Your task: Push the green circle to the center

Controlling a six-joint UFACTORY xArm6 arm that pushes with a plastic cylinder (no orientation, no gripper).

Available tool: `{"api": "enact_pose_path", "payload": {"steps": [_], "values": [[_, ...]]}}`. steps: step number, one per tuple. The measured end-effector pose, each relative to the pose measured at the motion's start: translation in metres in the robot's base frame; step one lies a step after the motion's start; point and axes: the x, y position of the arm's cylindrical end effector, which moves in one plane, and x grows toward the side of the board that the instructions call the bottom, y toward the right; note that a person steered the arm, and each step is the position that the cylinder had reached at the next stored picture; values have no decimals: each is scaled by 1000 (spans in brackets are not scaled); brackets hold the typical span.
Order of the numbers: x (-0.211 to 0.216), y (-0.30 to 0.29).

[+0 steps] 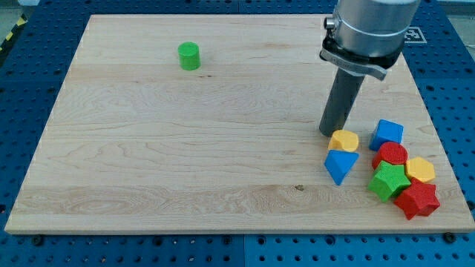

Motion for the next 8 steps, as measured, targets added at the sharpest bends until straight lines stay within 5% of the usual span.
{"api": "enact_pose_path", "payload": {"steps": [2, 4, 5, 6, 8], "values": [[-25, -109], [-101, -280], [-167, -315], [-204, -286], [-199, -259]]}}
